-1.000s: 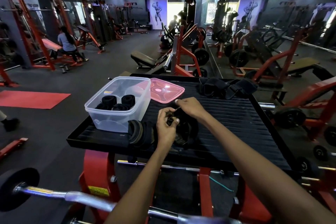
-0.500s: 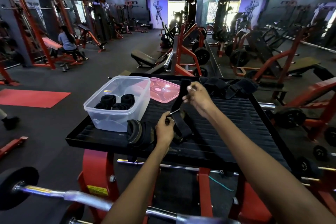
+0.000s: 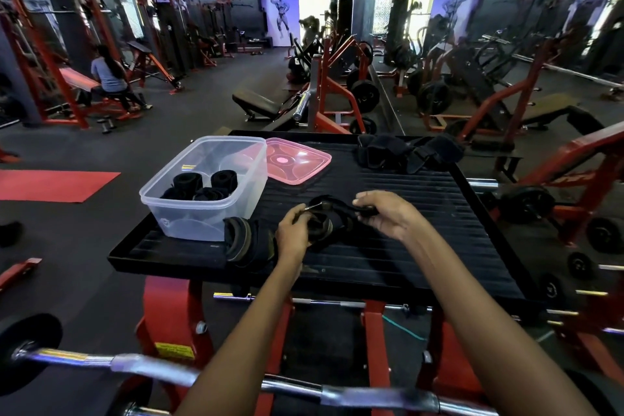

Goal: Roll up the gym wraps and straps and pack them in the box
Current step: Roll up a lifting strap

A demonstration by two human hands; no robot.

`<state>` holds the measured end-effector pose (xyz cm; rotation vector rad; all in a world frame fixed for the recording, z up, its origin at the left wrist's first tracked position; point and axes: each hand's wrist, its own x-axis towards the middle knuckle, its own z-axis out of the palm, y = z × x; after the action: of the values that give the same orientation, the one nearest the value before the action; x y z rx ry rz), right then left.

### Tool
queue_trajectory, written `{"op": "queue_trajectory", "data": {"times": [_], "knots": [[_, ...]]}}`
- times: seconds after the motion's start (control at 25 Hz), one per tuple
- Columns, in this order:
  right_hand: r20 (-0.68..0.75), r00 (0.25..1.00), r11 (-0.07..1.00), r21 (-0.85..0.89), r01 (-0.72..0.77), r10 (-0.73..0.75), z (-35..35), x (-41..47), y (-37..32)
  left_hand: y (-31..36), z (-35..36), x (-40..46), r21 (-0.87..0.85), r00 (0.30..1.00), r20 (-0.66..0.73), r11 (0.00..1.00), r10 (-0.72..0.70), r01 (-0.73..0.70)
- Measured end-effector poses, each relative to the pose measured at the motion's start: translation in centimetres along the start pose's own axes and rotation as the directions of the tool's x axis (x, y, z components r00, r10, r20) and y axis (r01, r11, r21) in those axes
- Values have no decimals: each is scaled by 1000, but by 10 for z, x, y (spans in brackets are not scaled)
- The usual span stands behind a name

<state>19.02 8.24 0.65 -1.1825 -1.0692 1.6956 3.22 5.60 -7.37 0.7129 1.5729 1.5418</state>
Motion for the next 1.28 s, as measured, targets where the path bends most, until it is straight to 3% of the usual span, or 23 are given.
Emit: {"op": "queue_trajectory", "data": {"times": [0.08, 0.24, 0.52, 0.68, 0.8, 0.92, 1.08, 1.28], "knots": [[32, 997, 997, 7, -74, 74, -5, -2, 10, 4, 1, -3, -41, 998, 40, 998, -38, 40], [57, 979, 980, 23, -196, 195, -14, -5, 18, 1, 0, -4, 77, 995, 93, 996, 38, -45], [-9, 992, 985, 119, -126, 128, -21, -17, 6, 1, 1, -4, 240, 980, 97, 951, 176, -195], [-16, 997, 992, 106, -70, 72, -24, -37, -1, -1, 4, -4, 289, 972, -14, 931, 235, -221], [-12, 998, 997, 45, -56, 57, -28, -48, 4, -5, 7, 0, 156, 979, -70, 971, 193, -181], [9, 996, 970, -230, -83, 87, -22, -50, 31, -3, 2, 1, -53, 994, -106, 998, 32, -38], [77, 997, 889, -457, 41, -6, -11, -45, 48, 6, -1, -10, -244, 997, -64, 970, -43, 27], [44, 973, 676, -712, 190, -227, 1, -30, 59, 16, -1, -18, -399, 988, 91, 904, -128, 154]]}}
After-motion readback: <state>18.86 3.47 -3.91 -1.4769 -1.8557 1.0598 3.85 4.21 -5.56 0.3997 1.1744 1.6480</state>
